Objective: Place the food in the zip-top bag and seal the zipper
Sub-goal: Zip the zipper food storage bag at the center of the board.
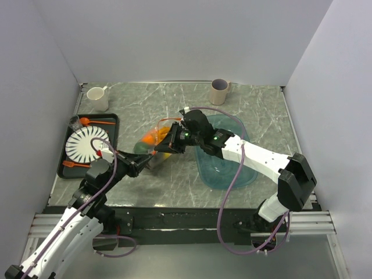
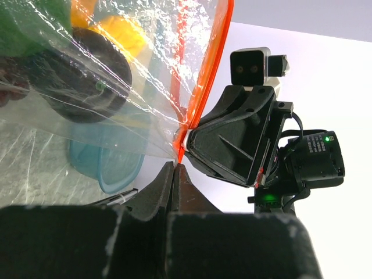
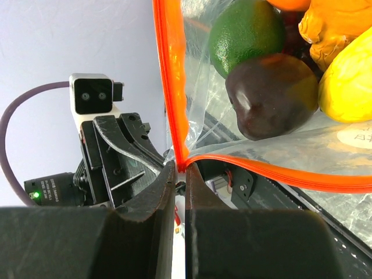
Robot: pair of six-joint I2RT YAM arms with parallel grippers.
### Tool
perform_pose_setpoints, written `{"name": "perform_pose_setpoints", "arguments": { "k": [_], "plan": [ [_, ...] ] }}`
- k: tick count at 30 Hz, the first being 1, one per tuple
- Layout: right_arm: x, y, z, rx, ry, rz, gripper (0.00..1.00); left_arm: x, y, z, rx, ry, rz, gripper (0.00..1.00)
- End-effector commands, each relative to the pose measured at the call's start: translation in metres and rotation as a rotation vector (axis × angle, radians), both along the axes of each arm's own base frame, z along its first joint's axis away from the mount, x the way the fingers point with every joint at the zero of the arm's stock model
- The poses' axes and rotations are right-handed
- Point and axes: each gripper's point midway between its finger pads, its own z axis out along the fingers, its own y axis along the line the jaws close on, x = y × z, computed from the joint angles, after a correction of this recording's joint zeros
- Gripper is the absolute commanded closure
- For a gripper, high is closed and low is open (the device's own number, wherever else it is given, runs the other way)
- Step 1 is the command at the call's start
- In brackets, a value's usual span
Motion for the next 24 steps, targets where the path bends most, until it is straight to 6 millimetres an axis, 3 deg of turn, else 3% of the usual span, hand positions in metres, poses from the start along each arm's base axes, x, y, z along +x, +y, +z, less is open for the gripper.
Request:
{"name": "perform_pose_setpoints", "arguments": {
  "k": [1, 16, 21, 24],
  "plan": [
    [0.036, -0.02, 0.038, 0.059, -0.107, -0.121, 1.0, -0.001, 0.01, -0.011, 0.033, 0.036, 0.044, 0.99],
    [0.042, -0.028, 0.028, 0.044, -0.097, -0.145, 1.0, -0.007, 0.017, -0.005, 0.035, 0.026, 0.065, 0.99],
    [0.039, -0.021, 0.03, 0.051, -0.095, -0.109, 1.0, -0.007, 0.011, -0.004, -0.004, 0.002, 0.037, 0.99],
    [0.033, -0.017, 0.032, 0.061, -0.099, -0.094, 1.0, -0.003, 0.004, 0.01, -0.059, -0.057, 0.014, 0.73]
  ]
}}
